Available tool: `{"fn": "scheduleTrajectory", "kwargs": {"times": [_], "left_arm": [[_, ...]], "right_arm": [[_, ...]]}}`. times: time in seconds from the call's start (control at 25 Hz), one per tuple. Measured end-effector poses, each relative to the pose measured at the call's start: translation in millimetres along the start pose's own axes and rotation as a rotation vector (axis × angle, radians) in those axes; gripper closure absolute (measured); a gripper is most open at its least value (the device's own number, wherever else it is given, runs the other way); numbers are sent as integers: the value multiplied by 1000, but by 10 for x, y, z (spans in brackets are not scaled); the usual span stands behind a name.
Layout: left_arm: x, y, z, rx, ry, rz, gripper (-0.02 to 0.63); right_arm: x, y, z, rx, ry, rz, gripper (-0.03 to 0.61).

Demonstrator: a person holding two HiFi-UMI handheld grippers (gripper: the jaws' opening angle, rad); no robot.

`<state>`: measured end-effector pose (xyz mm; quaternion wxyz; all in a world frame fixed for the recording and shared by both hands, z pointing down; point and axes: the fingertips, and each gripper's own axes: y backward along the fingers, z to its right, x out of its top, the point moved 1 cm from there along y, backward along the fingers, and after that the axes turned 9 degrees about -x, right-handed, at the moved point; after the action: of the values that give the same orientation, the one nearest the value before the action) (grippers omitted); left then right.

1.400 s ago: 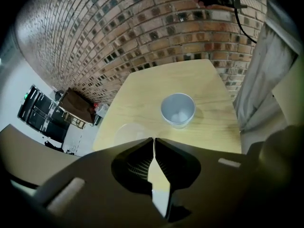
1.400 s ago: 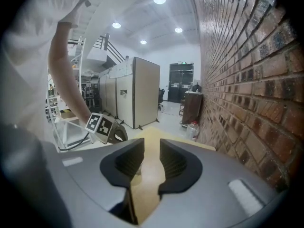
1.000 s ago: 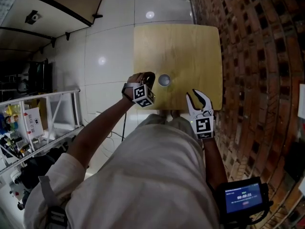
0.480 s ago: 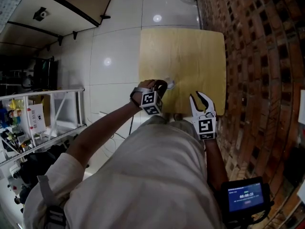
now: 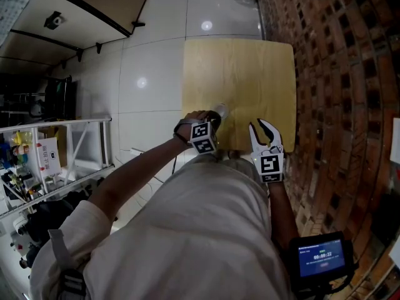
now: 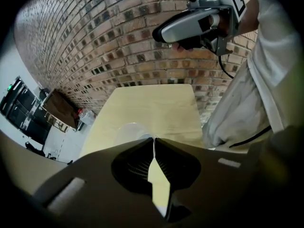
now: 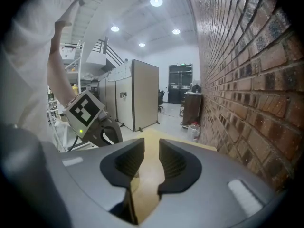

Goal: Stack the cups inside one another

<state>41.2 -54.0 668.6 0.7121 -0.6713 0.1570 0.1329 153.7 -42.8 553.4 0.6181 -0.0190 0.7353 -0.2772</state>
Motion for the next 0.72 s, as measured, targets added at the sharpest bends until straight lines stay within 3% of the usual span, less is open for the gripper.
{"fn": "scheduleTrajectory", "kwargs": {"times": [0.28, 0.72], "left_arm": [[-82, -191, 6, -32, -4, -88, 583], [-211, -440, -36, -60, -8, -146, 581]], "right_arm": [[-97, 11, 13, -6, -10, -7, 480], [-137, 32, 27, -7, -9, -29, 482]]}}
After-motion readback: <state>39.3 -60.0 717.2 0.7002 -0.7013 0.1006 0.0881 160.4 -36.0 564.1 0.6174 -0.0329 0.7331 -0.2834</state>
